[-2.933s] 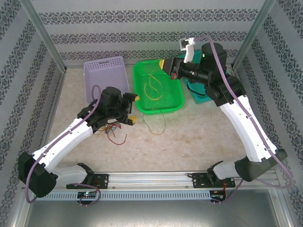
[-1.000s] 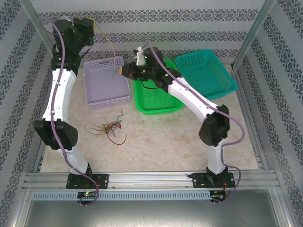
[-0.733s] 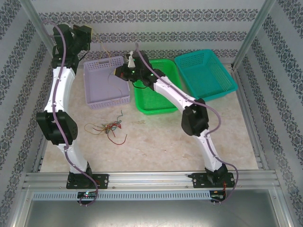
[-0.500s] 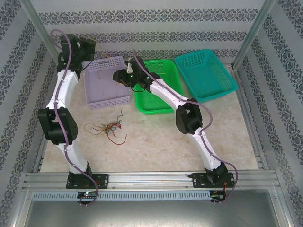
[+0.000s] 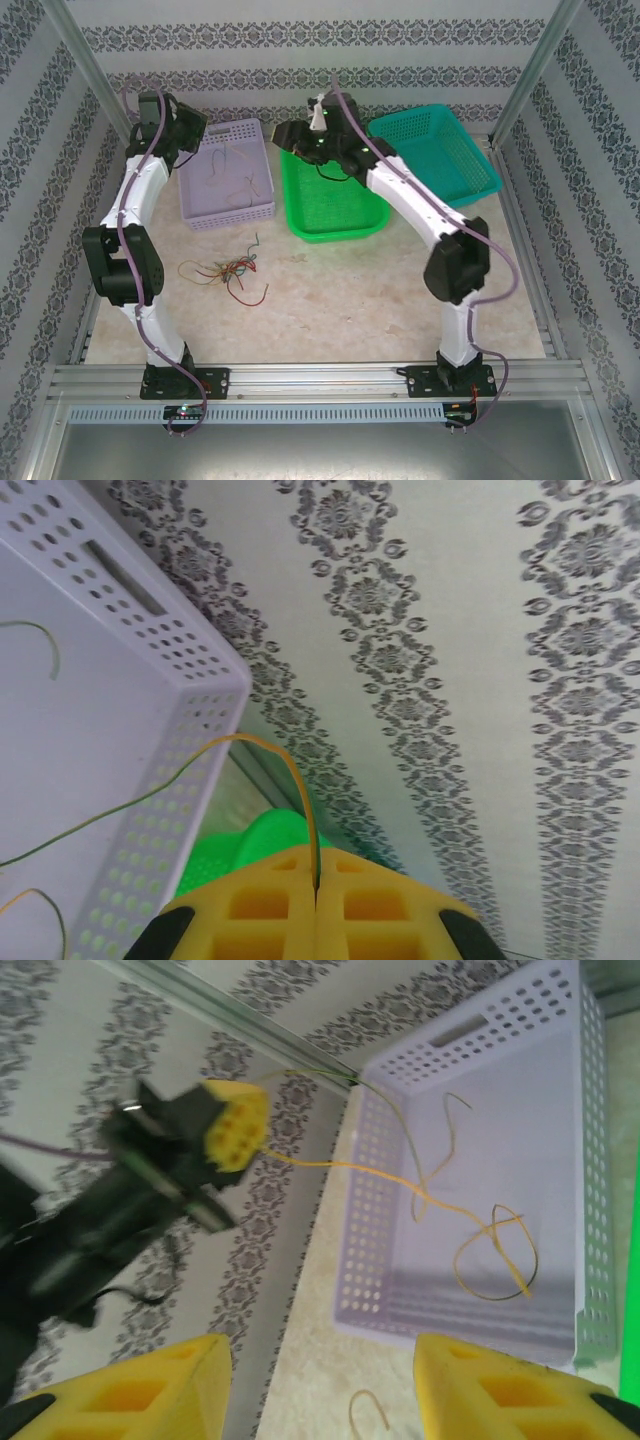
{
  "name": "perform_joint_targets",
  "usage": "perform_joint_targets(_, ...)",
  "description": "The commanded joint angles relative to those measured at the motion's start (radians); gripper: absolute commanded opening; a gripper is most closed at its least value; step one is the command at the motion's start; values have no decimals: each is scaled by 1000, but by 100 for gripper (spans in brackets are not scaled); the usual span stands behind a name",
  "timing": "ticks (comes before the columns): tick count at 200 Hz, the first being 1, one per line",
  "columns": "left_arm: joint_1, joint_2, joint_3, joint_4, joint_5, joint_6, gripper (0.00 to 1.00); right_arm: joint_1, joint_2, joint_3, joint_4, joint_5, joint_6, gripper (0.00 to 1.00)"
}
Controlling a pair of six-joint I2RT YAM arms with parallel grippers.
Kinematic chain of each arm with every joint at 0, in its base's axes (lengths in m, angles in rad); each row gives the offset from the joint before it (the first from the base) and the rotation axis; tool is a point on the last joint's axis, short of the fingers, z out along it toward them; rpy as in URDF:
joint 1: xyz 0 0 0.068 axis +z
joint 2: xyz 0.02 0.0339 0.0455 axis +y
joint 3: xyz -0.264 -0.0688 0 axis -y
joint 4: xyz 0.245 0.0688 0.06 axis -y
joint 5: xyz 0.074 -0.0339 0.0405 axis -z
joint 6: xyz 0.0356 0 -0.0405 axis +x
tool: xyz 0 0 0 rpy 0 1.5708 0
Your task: Untangle the cables
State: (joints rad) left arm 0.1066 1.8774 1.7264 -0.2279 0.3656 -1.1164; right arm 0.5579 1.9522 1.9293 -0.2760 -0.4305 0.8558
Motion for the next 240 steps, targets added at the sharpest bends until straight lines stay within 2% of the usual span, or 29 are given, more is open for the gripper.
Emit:
perform_joint_targets(1,8,47,49,-103,-48,103,0,7,-123,-134,15,11,-56,52)
perform_joint_targets(4,8,53,52,-108,-51,110,1,7,-140,-148,13,11,-63,52)
perform_joint_targets(11,10,65,67,-125,-49,124,12,7,-178,-186,-2,9,-81,52)
perform_joint_targets(21,10,81,105,-173,-37,143,45,8,-230,-239,-30,7,-111,52)
perform_joint_targets(28,9,88,140,-227,-37,159,61,10,-265,-283,-48,6,-133,52)
perform_joint_targets(40,1,79,187,-331,-70,186,78,13,-333,-370,-73,10,-164,52)
perform_joint_targets(48,-7,57,206,-404,-105,194,83,16,-377,-433,-82,15,-180,52)
perform_joint_targets(51,-10,49,207,-428,-118,194,96,18,-394,-458,-85,19,-186,52)
perform_joint_targets(54,-12,37,208,-450,-130,194,100,19,-409,-479,-87,20,-193,52)
perform_joint_targets(77,-32,-80,164,-623,-244,169,100,55,-507,-609,-138,63,-267,52)
perform_joint_targets(93,-43,-182,69,-705,-294,123,100,99,-556,-676,-165,96,-319,52)
perform_joint_targets(137,-73,-512,-353,-803,-281,38,94,268,-548,-766,-164,150,-493,49)
perform_joint_targets(157,-88,-661,-573,-788,-207,-14,87,351,-462,-745,-145,160,-585,49)
perform_joint_targets(182,-91,-745,-794,-735,-103,-81,83,437,-272,-647,-134,208,-666,50)
perform_joint_targets(215,-91,-747,-895,-667,-71,-121,83,511,-37,-447,-155,337,-782,53)
perform_joint_targets(240,-91,-694,-934,-554,-12,-172,89,520,103,-341,-160,411,-805,54)
